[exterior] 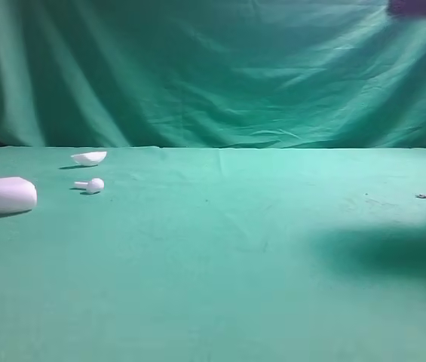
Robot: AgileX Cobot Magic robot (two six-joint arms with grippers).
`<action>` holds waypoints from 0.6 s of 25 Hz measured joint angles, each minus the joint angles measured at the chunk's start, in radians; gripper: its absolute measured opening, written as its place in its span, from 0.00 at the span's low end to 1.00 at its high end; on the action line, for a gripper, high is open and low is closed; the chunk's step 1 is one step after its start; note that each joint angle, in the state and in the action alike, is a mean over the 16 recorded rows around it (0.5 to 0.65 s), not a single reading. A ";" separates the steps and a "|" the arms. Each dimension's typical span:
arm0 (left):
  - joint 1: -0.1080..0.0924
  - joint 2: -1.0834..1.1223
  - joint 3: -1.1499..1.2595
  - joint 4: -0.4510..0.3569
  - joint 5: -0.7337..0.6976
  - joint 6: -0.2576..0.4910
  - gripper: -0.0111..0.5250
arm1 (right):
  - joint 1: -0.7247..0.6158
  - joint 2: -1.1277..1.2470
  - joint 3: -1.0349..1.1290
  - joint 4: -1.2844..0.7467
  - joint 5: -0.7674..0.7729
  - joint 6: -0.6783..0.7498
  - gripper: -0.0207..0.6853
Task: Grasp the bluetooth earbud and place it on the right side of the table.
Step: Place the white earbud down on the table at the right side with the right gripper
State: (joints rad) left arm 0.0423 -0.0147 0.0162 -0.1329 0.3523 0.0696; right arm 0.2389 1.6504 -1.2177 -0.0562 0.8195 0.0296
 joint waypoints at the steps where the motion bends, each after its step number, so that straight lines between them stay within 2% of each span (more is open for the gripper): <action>1: 0.000 0.000 0.000 0.000 0.000 0.000 0.02 | -0.007 -0.008 0.051 -0.002 -0.038 0.002 0.14; 7: 0.000 0.000 0.000 0.000 0.000 0.000 0.02 | -0.024 -0.004 0.254 -0.016 -0.223 0.007 0.14; 15: 0.000 0.000 0.000 0.000 0.000 0.000 0.02 | -0.024 0.059 0.309 -0.033 -0.342 0.008 0.14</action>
State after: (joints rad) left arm 0.0423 -0.0147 0.0162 -0.1329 0.3523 0.0696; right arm 0.2153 1.7089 -0.9084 -0.0893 0.4772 0.0377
